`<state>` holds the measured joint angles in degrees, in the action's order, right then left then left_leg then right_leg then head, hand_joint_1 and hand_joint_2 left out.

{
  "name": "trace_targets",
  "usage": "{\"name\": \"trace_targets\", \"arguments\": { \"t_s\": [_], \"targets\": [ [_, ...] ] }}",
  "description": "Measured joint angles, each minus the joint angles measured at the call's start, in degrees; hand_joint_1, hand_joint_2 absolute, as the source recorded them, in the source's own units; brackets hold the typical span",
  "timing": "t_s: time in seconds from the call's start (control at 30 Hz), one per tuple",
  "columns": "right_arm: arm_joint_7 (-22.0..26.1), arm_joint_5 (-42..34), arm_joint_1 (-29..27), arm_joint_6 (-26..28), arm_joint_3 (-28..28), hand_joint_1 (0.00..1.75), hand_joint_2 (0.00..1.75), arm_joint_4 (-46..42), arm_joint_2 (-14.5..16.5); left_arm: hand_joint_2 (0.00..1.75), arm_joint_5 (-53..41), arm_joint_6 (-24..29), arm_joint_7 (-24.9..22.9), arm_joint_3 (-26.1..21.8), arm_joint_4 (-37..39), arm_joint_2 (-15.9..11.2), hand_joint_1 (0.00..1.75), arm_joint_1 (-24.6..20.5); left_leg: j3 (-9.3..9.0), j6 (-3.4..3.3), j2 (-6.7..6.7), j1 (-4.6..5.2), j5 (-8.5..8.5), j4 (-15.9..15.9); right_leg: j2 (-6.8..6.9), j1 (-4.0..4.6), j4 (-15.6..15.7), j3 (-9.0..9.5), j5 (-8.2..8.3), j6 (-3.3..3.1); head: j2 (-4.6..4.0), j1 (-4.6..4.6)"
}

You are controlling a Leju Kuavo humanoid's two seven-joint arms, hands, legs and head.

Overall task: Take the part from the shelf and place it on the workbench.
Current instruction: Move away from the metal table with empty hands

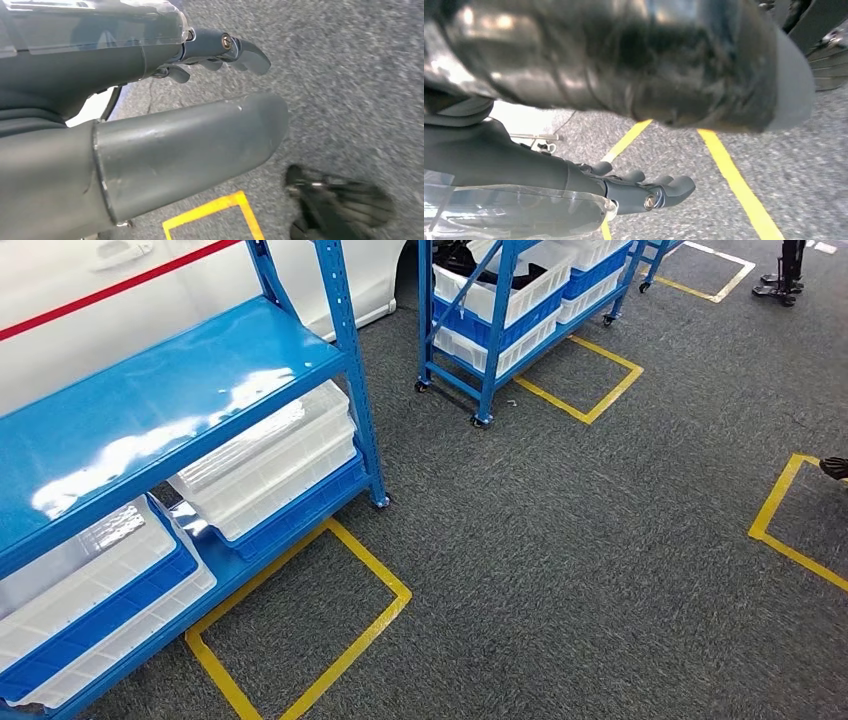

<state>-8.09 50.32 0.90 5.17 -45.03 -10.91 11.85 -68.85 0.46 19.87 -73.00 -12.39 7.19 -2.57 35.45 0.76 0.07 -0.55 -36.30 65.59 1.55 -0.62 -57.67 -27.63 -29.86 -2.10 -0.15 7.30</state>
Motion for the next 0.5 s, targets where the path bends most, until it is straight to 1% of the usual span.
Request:
{"name": "trace_targets", "arguments": {
  "t_s": [0.03,0.07,0.1,0.13,0.17,0.2,0.23,0.27,0.3,0.33,0.37,0.4,0.43,0.47,0.5],
  "targets": [
    [0.00,0.00,0.00,-0.01,0.00,0.00,0.00,0.00,0.00,0.00,0.00,0.00,0.00,0.00,0.00,0.00,0.00,0.01,-0.03,-0.03,0.07,0.00,0.49,-0.36,0.05,0.01,0.00,0.10,-0.08,0.01,0.00,-0.01],
    [-0.02,0.04,-0.11,-0.07,0.00,0.00,0.00,0.02,0.01,0.00,-0.02,0.01,0.00,0.00,0.00,0.00,0.00,0.04,-0.07,-0.26,0.84,0.09,3.13,-1.95,0.24,0.04,-0.01,0.35,-0.40,0.08,0.00,0.00],
    [-0.04,0.11,-0.15,-0.18,0.00,0.00,0.00,0.04,0.01,0.00,-0.06,0.03,0.00,0.00,0.00,0.00,0.00,0.03,-0.11,-0.57,1.62,0.28,6.07,-3.38,0.70,0.14,-0.21,0.86,-1.24,0.46,0.00,0.01],
    [-0.07,0.19,-0.03,-0.30,0.01,0.00,0.00,0.07,0.01,0.00,-0.10,0.07,0.00,0.00,0.00,0.01,0.00,0.01,-0.33,-1.08,1.92,0.35,8.87,-4.94,1.25,0.15,-0.36,1.63,-2.34,1.09,0.00,0.01],
    [-0.08,0.27,0.07,-0.44,0.02,0.00,0.00,0.09,0.01,0.00,-0.16,0.10,0.00,0.00,0.00,0.01,0.00,-0.05,-0.57,-1.61,2.04,0.45,11.32,-6.32,1.30,0.15,-0.89,2.18,-3.58,1.75,0.00,0.03],
    [-0.08,0.31,0.29,-0.52,0.03,0.00,0.00,0.09,0.01,0.00,-0.22,0.14,0.00,0.00,0.00,0.02,0.00,-0.17,-0.82,-2.08,1.38,0.46,11.59,-6.50,0.96,0.10,-2.26,2.07,-5.02,2.37,0.00,0.02],
    [-0.08,0.31,0.44,-0.56,0.04,0.00,0.00,0.09,0.01,0.00,-0.27,0.15,0.00,0.01,0.00,0.02,0.00,-0.27,-1.06,-2.53,0.57,0.37,11.51,-6.81,0.24,-0.02,-4.63,1.02,-6.45,2.68,0.00,0.02],
    [-0.07,0.31,0.44,-0.60,0.04,0.00,0.00,0.09,0.01,0.00,-0.34,0.15,0.00,0.01,0.00,0.02,0.00,-0.37,-1.16,-2.80,0.07,0.42,11.37,-6.89,-0.63,-0.07,-8.14,-1.02,-7.92,2.78,0.00,0.03],
    [-0.08,0.31,0.44,-0.61,0.04,0.00,0.00,0.09,0.01,0.00,-0.41,0.15,0.00,0.02,0.00,0.02,0.00,-0.44,-1.25,-3.05,-0.51,0.44,11.19,-6.89,-1.05,-0.10,-12.06,-3.55,-9.21,2.87,0.00,0.02],
    [-0.08,0.32,0.44,-0.62,0.04,0.00,0.00,0.09,0.01,0.00,-0.46,0.15,0.00,0.02,0.00,0.01,0.00,-0.47,-1.43,-3.13,-1.21,0.47,10.97,-6.88,-1.22,-0.12,-15.19,-5.85,-9.65,2.96,0.00,0.02],
    [-0.08,0.32,0.42,-0.63,0.04,0.00,0.00,0.09,0.01,0.00,-0.49,0.15,0.00,0.02,0.00,0.01,0.00,-0.46,-1.73,-3.15,-1.95,0.49,10.71,-6.88,-1.29,-0.13,-16.57,-7.41,-8.90,3.01,0.00,0.02],
    [-0.09,0.33,0.36,-0.63,0.03,0.00,0.00,0.09,0.01,0.00,-0.50,0.15,0.00,0.02,0.00,0.01,0.00,-0.43,-2.14,-3.10,-2.75,0.49,10.44,-6.87,-1.40,-0.13,-15.87,-7.99,-6.96,2.99,0.00,0.02],
    [-0.09,0.33,0.27,-0.63,0.03,0.00,0.00,0.09,0.00,0.00,-0.50,0.15,0.00,0.02,0.00,0.02,0.00,-0.37,-2.62,-3.01,-3.52,0.49,10.15,-6.87,-1.73,-0.13,-13.17,-7.61,-4.16,2.87,0.00,0.03],
    [-0.09,0.33,0.09,-0.62,0.02,0.00,0.00,0.09,-0.01,0.00,-0.50,0.15,-0.01,0.01,0.01,0.06,0.00,-0.28,-2.92,-2.88,-4.22,0.44,9.87,-6.86,-2.74,-0.13,-9.67,-6.75,-1.46,2.65,0.00,0.03],
    [-0.09,0.33,-0.10,-0.62,0.02,0.00,0.00,0.09,-0.05,0.00,-0.50,0.15,-0.01,0.01,0.01,0.14,0.00,-0.26,-3.14,-2.67,-4.91,0.48,9.61,-6.74,-4.02,-0.15,-6.41,-5.86,0.46,2.40,0.00,0.03]
  ]
}}
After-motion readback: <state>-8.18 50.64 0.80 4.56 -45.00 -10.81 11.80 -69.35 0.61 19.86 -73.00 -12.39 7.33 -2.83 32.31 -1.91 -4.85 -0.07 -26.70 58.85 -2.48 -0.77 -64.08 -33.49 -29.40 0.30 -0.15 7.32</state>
